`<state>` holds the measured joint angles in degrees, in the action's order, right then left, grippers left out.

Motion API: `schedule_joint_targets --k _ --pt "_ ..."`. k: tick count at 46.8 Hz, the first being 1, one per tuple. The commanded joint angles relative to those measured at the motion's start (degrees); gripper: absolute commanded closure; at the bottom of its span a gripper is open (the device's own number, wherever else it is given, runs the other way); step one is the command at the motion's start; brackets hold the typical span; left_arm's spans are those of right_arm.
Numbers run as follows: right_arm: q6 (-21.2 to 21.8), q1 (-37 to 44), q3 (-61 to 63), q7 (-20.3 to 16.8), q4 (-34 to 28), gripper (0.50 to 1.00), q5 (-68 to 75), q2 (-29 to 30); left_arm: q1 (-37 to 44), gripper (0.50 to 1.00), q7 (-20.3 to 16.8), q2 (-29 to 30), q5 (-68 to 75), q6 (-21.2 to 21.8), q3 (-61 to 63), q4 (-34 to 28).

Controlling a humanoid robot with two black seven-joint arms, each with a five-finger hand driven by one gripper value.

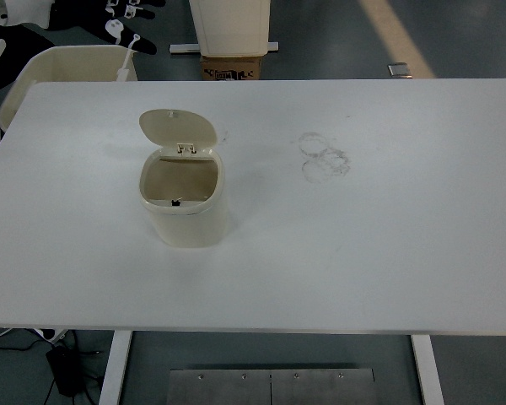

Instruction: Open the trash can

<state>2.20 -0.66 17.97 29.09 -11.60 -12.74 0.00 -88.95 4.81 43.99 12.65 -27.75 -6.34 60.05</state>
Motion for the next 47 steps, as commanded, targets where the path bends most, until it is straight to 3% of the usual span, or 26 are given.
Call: schedule_joint_targets --k 1,10,21,33,47 --pt "0.0 0.04 0.05 0.0 0.0 0.509 0.0 0.0 0.09 0.5 0.02 -0.84 -3.14 0.33 -0.87 -3.27" --pt "0.0 -0.05 0.05 0.0 0.0 0.509 0.0 0.0 0.35 0.5 -0.24 -3.3 -9.91 1.03 -2.71 -11.53" --pt "0.0 -0.05 0.05 0.0 0.0 0.509 0.0 0.0 2.19 0.5 -3.14 -5.58 -16.33 1.03 -5.61 -21.99" --pt "-0.09 -0.22 0.05 0.0 0.0 0.509 0.0 0.0 10.1 0.5 -3.58 -6.38 -27.58 1.04 -11.85 -28.06" --pt "-0.09 -0.22 -0.04 0.0 0.0 0.509 0.0 0.0 19.95 0.5 -3.58 -6.64 -29.43 1.03 -25.12 -32.1"
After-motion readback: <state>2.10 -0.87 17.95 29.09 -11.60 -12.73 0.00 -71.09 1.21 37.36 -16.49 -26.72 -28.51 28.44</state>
